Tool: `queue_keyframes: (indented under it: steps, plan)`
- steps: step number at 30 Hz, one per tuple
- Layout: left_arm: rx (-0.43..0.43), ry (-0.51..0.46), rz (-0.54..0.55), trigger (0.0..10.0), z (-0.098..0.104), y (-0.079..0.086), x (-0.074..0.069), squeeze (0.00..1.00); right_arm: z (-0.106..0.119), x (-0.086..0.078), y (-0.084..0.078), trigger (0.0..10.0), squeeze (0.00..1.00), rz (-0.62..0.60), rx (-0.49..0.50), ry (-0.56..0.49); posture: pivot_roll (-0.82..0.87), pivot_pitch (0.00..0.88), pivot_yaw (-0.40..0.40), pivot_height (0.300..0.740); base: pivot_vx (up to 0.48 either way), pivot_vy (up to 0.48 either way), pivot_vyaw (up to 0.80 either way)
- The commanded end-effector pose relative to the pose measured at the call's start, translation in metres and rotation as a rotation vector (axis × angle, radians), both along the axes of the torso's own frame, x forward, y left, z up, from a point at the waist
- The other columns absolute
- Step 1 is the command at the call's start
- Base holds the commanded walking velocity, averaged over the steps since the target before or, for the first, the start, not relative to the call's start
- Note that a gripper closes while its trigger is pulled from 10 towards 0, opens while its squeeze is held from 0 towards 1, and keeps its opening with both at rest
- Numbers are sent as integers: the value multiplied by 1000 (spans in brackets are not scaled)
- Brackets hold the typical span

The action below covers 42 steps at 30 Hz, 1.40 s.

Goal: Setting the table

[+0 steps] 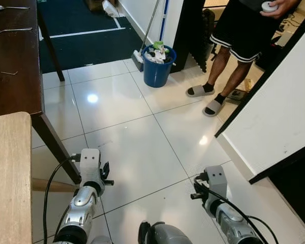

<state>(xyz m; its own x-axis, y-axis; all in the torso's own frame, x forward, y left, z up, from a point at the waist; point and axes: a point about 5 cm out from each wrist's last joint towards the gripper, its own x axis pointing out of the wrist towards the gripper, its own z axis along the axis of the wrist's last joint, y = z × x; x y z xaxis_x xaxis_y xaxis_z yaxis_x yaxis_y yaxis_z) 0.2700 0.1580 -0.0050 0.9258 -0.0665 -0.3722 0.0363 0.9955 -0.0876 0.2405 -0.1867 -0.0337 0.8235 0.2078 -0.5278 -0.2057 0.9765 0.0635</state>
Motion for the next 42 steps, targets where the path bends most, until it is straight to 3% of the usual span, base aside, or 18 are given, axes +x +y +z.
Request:
queue_keyframes:
  steps: [1,7,14,21,23,24,31,37,42]
  plan:
    - [-3,17,10,10000,-5,-4,-3,0,2,1,-6,10000,0,18,-23,-5,33,60,-112,740,0,0,0]
    - [-24,14,43,10000,-7,-9,-4,0,11,13,-10,10000,0,66,-51,-29,20,51,-151,740,0,0,0]
    - [-1,3,13,10000,-6,-13,-3,0,14,17,-10,10000,0,66,-56,-39,36,55,-124,740,0,0,0]
    - [45,20,-88,10000,-3,-5,2,0,1,3,4,10000,0,-36,14,-30,79,68,23,740,0,0,0]
    - [54,27,-104,10000,-4,-4,2,0,-1,1,6,10000,0,-51,24,-27,79,68,23,740,0,0,0]
    - [69,38,-124,10000,-4,0,2,0,-7,-7,10,10000,0,-79,40,-13,81,71,56,740,0,0,0]
    - [47,38,-111,10000,-1,6,6,0,-13,-18,11,10000,0,-111,49,-1,78,70,70,740,0,0,0]
    - [37,44,-103,10000,-2,5,6,0,-12,-16,6,10000,0,-111,33,-8,71,70,53,740,0,0,0]
    - [21,52,-92,10000,-4,3,4,0,-9,-13,3,10000,0,-103,25,-15,71,70,42,740,0,480,0]
